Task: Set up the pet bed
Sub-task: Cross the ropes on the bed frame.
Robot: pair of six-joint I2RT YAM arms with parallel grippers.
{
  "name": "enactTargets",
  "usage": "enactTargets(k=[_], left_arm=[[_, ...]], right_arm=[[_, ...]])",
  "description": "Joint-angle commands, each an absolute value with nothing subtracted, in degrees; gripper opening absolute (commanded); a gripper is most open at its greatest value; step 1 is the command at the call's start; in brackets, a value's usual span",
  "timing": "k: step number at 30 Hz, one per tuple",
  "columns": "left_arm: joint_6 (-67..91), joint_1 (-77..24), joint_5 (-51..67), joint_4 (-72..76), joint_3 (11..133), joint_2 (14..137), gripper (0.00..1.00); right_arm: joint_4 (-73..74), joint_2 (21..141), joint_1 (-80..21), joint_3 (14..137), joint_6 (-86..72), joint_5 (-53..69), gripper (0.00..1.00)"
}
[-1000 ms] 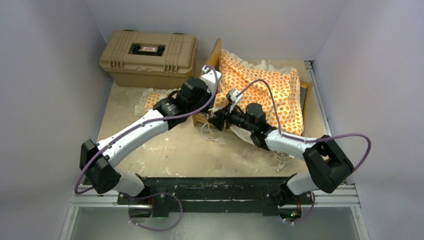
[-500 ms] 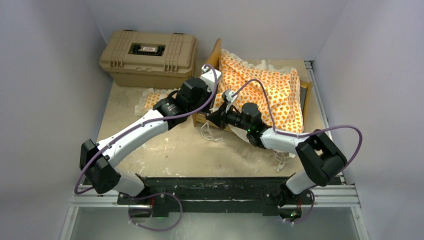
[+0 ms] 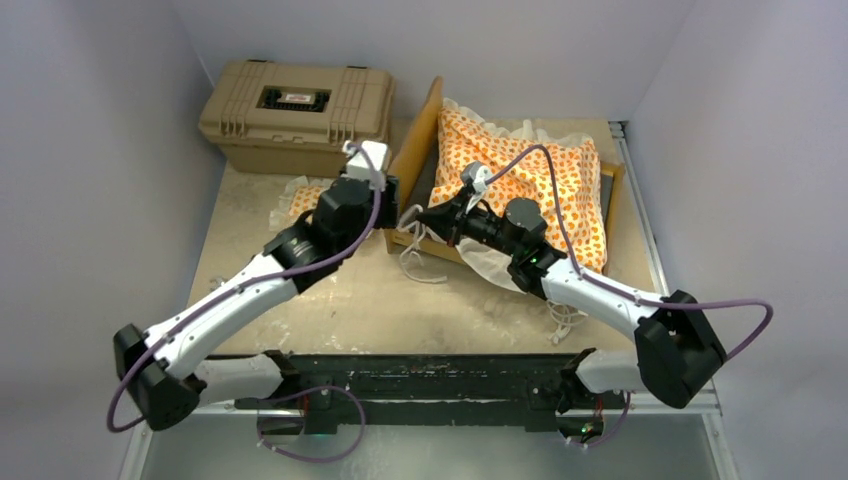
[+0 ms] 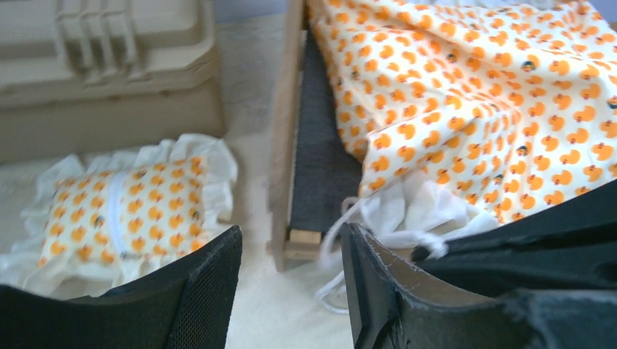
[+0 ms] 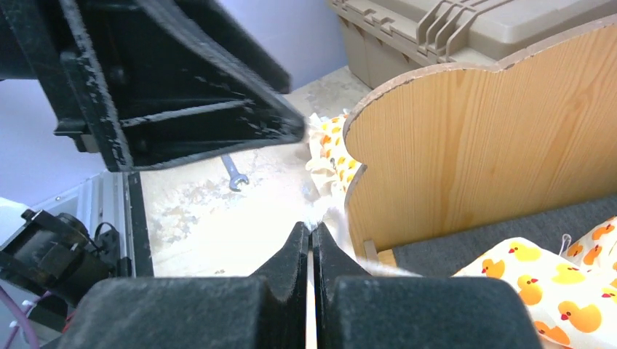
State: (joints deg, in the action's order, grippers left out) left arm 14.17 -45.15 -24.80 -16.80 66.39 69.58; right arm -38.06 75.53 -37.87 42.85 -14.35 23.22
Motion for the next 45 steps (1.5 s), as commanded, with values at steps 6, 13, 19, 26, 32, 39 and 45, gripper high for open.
enactTargets(k=[6, 13, 19, 26, 32, 39, 45], left_arm=[[31.22, -45.16, -31.43, -8.03, 44.49, 55.26, 0.53], [33.55, -45.11, -23.31, 4.88, 33.92, 60.62, 0.53], [30.84, -45.09, -20.95, 17.36, 30.68, 69.04, 0.51], [29.37, -45.16, -21.16, 25.96, 30.53, 77.75, 0.47], [29.35, -45.15, -20.38, 28.34, 30.37, 81.62, 0.43], [29.44, -45.17, -24.43, 28.90, 30.15, 83.99, 0.25], [30.12, -45.18, -22.46, 31.22, 30.74, 86.66, 0.20]], right_arm=[[-35.09, 72.89, -38.12, 44.32, -14.09, 21.48, 0.00], [-34.63, 72.22, -38.14, 43.44, -14.50, 21.59, 0.00], [-33.93, 71.47, -38.14, 43.25, -14.66, 21.19, 0.00], [-33.51, 71.19, -38.12, 43.11, -14.75, 21.35, 0.00], [-33.07, 70.63, -38.12, 43.17, -14.68, 21.10, 0.00], [-31.65, 68.71, -38.13, 43.26, -14.76, 21.53, 0.00], [-29.44, 66.42, -38.14, 43.44, -14.68, 21.71, 0.00]])
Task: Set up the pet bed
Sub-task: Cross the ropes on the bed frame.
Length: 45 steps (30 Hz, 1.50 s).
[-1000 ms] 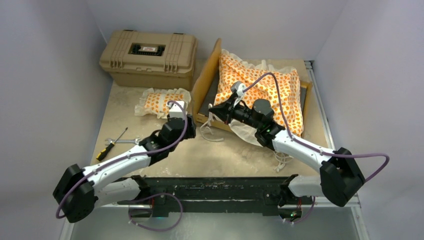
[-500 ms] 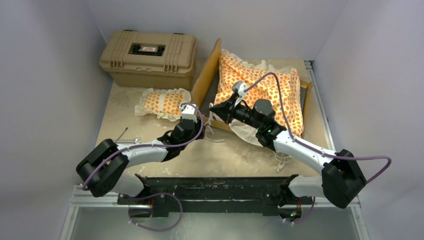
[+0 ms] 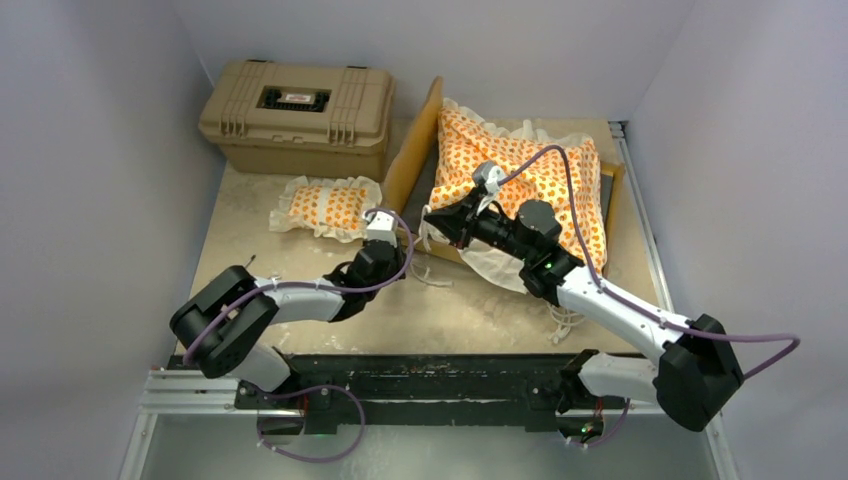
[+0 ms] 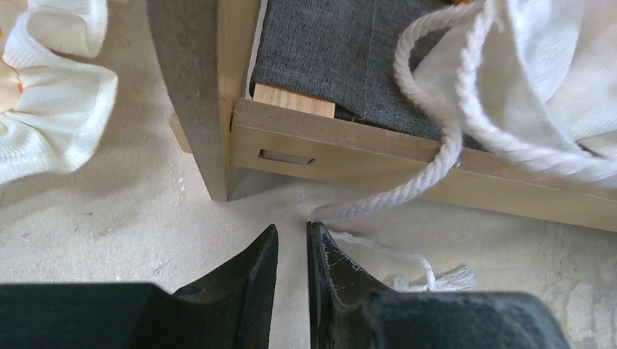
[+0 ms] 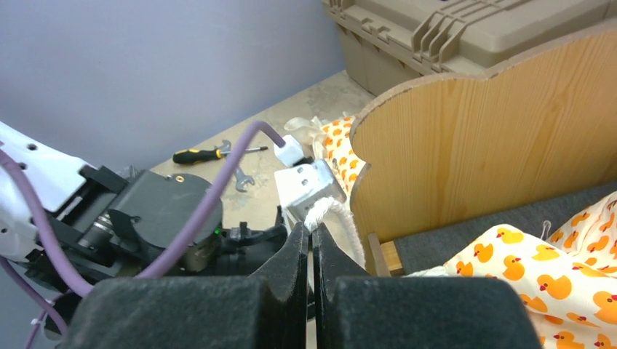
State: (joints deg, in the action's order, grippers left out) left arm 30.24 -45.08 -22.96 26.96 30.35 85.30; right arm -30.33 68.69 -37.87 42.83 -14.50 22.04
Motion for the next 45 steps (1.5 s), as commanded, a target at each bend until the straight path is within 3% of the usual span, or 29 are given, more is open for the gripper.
enactTargets(k=[1, 14, 35, 45], left_arm=[[30.33, -45.11, -21.76, 31.59, 30.69, 86.80, 0.19], [32.07, -45.15, -18.68, 35.15, 28.25, 85.49, 0.35], [36.54, -45.09, -30.05, 11.16, 23.33, 61.61, 0.53], [38.00, -44.83, -31.59, 9.14, 24.53, 63.30, 0.54]], right_arm=[[-29.22, 66.25, -38.09, 43.36, -14.63, 21.71, 0.00], [-30.27, 65.88, -38.14, 43.10, -15.64, 20.31, 0.00], [-39.56, 84.92, -38.14, 52.83, -13.71, 10.83, 0.00], [-33.82, 88.97, -37.38, 67.26, -8.52, -8.98, 0.00]])
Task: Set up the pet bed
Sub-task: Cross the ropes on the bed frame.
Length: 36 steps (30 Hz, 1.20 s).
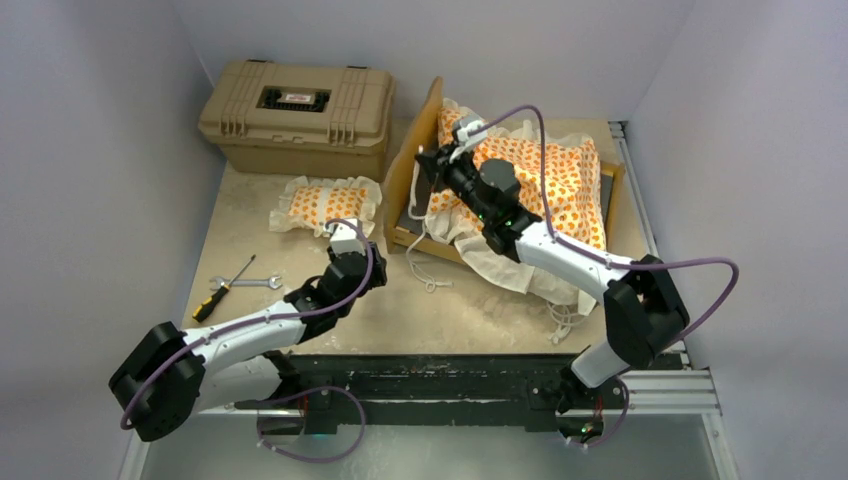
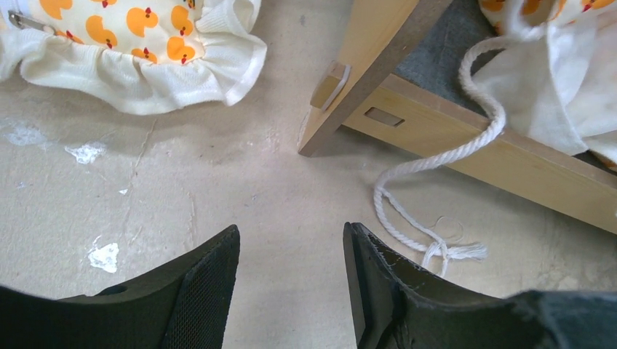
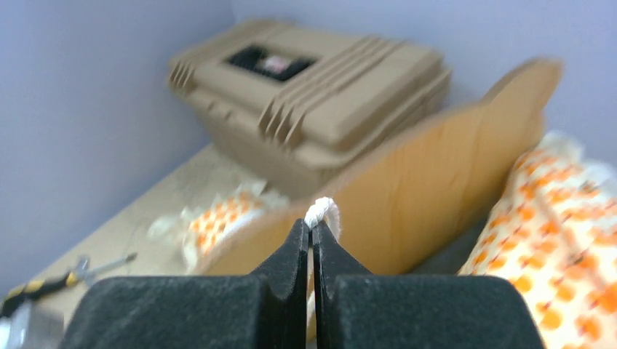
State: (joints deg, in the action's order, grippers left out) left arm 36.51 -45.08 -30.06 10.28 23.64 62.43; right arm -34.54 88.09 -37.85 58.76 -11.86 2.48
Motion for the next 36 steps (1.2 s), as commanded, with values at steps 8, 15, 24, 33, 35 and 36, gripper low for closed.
enactTargets(k=[8, 15, 24, 33, 35, 36], left_arm=[[38.62, -44.82, -32.06, 8.66, 23.79, 62.67, 0.54], [39.16, -44.74, -30.88, 9.42, 23.50, 64.27, 0.54], [39.60, -44.74, -30.33, 9.83, 23.56, 65.07, 0.54], [39.55, -44.74, -29.93, 10.55, 23.59, 65.58, 0.54], [39.68, -44.74, -29.76, 10.79, 23.59, 65.97, 0.54], [39.80, -44.70, -29.65, 10.87, 23.61, 66.08, 0.54]], right_arm=[[-34.47, 92.47, -37.44, 65.44, -7.85, 2.05, 0.00], [-37.82, 93.69, -37.43, 57.18, -11.87, 9.99, 0.00], [-37.25, 92.76, -37.43, 54.87, -14.23, 17.59, 0.00], [-35.73, 85.68, -37.44, 51.84, -14.65, 21.27, 0.00], [-35.93, 85.27, -37.44, 51.03, -14.77, 21.22, 0.00], [-35.90, 85.37, -37.44, 50.77, -14.70, 21.19, 0.00]])
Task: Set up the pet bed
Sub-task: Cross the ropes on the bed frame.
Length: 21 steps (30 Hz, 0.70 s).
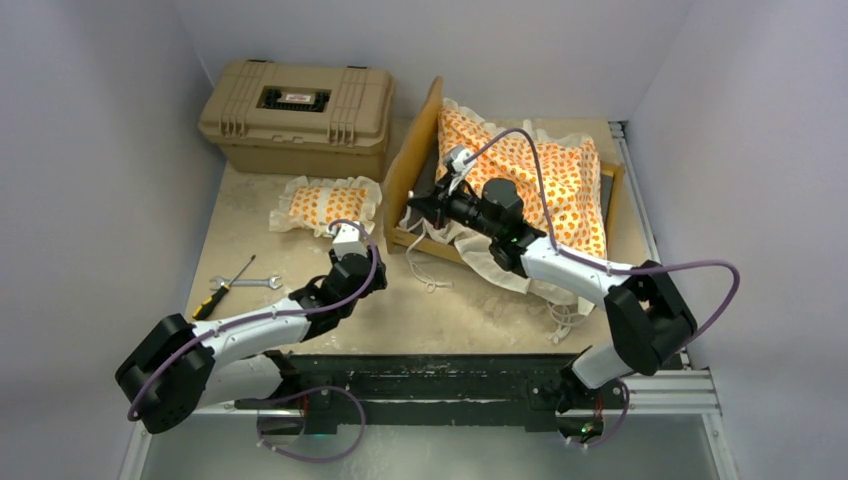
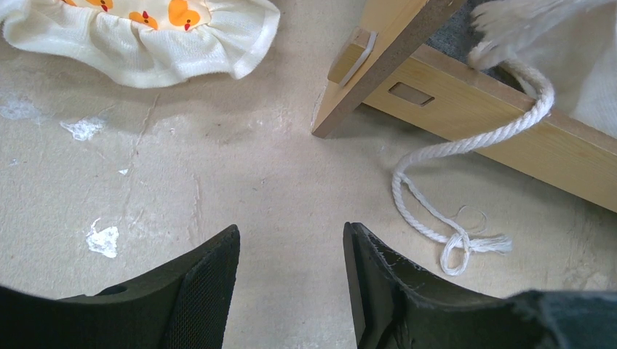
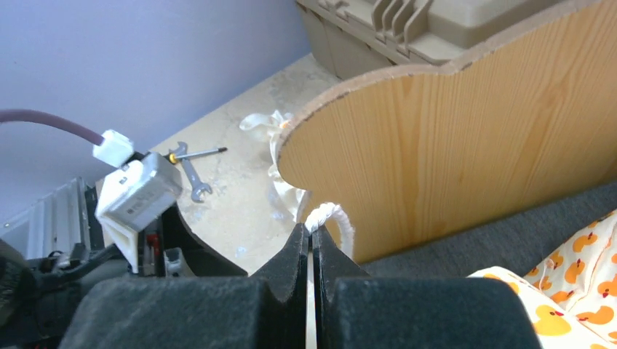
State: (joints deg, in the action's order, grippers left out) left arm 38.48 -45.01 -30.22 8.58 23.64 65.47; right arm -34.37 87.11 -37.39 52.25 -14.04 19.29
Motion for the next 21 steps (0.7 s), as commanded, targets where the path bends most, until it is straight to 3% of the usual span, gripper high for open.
enactTargets(k=[1, 13, 21], left_arm=[[39.83, -44.73, -29.50, 10.94, 23.63, 66.18, 0.54], [40.03, -44.74, -29.05, 11.21, 23.25, 66.23, 0.54], [39.83, -44.70, -29.36, 11.14, 23.09, 65.47, 0.54]], right_arm=[[-35.54, 85.66, -37.44, 50.65, -14.68, 21.18, 0.00], [-35.58, 90.39, -37.35, 50.01, -13.84, 13.72, 0.00], [-32.22, 87.13, -37.18, 51.91, -11.25, 9.14, 0.00]])
